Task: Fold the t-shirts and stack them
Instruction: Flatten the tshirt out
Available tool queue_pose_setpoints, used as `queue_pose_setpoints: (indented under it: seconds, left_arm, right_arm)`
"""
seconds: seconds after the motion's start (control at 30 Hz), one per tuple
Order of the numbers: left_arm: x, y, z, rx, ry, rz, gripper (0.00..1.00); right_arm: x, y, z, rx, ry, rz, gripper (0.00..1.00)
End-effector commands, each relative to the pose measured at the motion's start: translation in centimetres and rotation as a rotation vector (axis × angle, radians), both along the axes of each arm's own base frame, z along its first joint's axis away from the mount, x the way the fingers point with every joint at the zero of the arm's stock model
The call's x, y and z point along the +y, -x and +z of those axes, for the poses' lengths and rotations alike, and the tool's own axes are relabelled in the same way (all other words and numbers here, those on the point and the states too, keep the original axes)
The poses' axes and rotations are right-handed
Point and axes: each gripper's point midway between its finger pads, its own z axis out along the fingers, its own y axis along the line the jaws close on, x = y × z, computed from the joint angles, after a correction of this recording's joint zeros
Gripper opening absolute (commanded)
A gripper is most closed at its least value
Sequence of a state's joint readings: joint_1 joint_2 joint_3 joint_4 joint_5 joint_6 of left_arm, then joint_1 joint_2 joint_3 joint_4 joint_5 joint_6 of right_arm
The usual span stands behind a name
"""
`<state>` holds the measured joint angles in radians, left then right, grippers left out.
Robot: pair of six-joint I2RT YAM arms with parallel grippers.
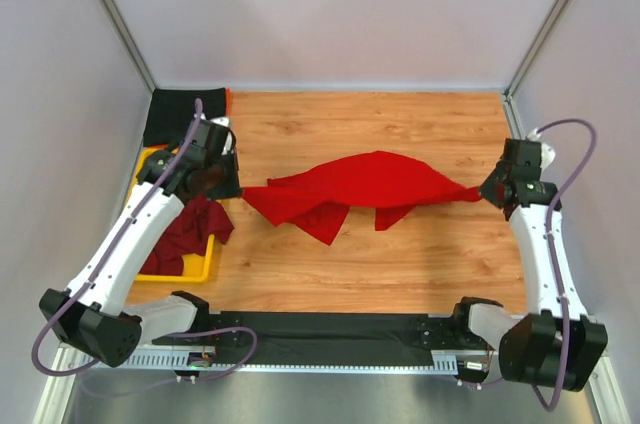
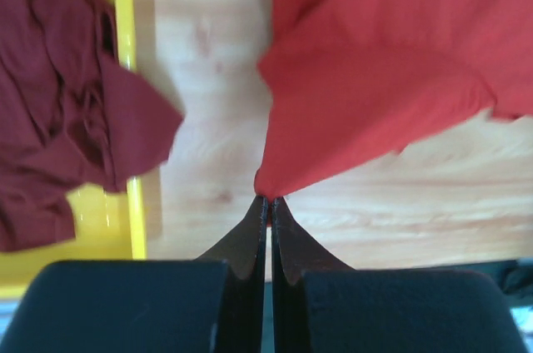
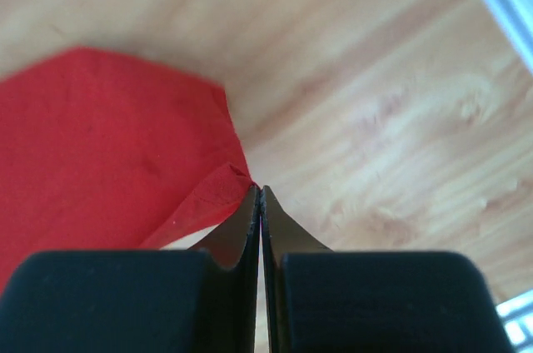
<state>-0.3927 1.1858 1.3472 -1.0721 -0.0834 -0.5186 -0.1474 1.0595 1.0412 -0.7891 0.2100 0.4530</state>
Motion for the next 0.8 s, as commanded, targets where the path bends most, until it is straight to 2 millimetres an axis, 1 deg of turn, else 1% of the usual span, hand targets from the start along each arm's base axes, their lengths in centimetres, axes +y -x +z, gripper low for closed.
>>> queue_pose_setpoints:
  seconds: [0.0, 0.03, 0.1, 0.17, 0.27, 0.33, 0.37, 0.4, 0.43, 0.5, 0.53, 0.6, 0.63, 0.67, 0.77]
  left_arm:
    - [-0.6, 0.9, -1.7, 0.021, 0.034, -0.037, 0.0]
    - [-0.6, 1.1, -2.6, 0.04, 0.027, -0.036, 0.0]
    - [-0.4, 1.0, -3.0, 0.045, 0.015, -0.033, 0.0]
    - [-0.4, 0.6, -2.8, 0.032, 0.011, -0.029, 0.0]
    - [-0.6, 0.0, -2.7, 0.03, 0.009, -0.031, 0.0]
    - [-0.8, -0.3, -2.9, 0.04, 0.01, -0.037, 0.0]
    - [-0.9, -0.3, -3.0, 0.044, 0.011, -0.041, 0.0]
    - [-1.0, -0.3, -3.1, 0.046, 0.012, -0.041, 0.0]
    - [-1.0, -0.3, -3.2, 0.048, 0.012, -0.041, 0.0]
    - [-1.0, -0.2, -3.2, 0.045, 0.014, -0.045, 0.0]
    - [-1.0, -0.2, -3.4, 0.048, 0.015, -0.045, 0.0]
    - [-1.1, -0.1, -3.4, 0.043, 0.021, -0.047, 0.0]
    - [-1.1, -0.1, -3.4, 0.045, 0.026, -0.048, 0.0]
    - [-1.3, 0.0, -3.3, 0.044, 0.034, -0.054, 0.0]
    - [-1.4, 0.1, -3.5, 0.041, 0.041, -0.057, 0.0]
  right_arm:
    - [0.7, 1.1, -4.4, 0.102, -0.056, -0.011, 0.0]
    - [0.8, 1.2, -5.1, 0.116, -0.063, -0.006, 0.0]
    - [1.0, 1.1, -5.8, 0.143, -0.071, 0.015, 0.0]
    - [0.9, 1.0, -6.3, 0.159, -0.068, 0.007, 0.01]
    - [0.9, 1.0, -7.9, 0.212, -0.079, 0.003, 0.03]
    - [0.7, 1.6, -8.9, 0.257, -0.096, -0.047, 0.09]
    - [0.4, 1.9, -9.1, 0.272, -0.098, -0.074, 0.13]
    - [0.3, 2.1, -9.2, 0.279, -0.111, -0.099, 0.22]
    - [0.1, 2.7, -9.5, 0.294, -0.145, -0.157, 0.27]
    - [0.3, 3.0, -9.3, 0.288, -0.196, -0.206, 0.36]
    - [0.5, 3.2, -9.3, 0.286, -0.226, -0.231, 0.43]
    - [1.1, 3.1, -9.3, 0.271, -0.308, -0.319, 0.47]
    - [1.4, 3.3, -9.5, 0.284, -0.334, -0.341, 0.48]
    - [2.1, 3.2, -10.0, 0.293, -0.397, -0.388, 0.47]
    - [3.1, 3.5, -11.3, 0.338, -0.48, -0.468, 0.47]
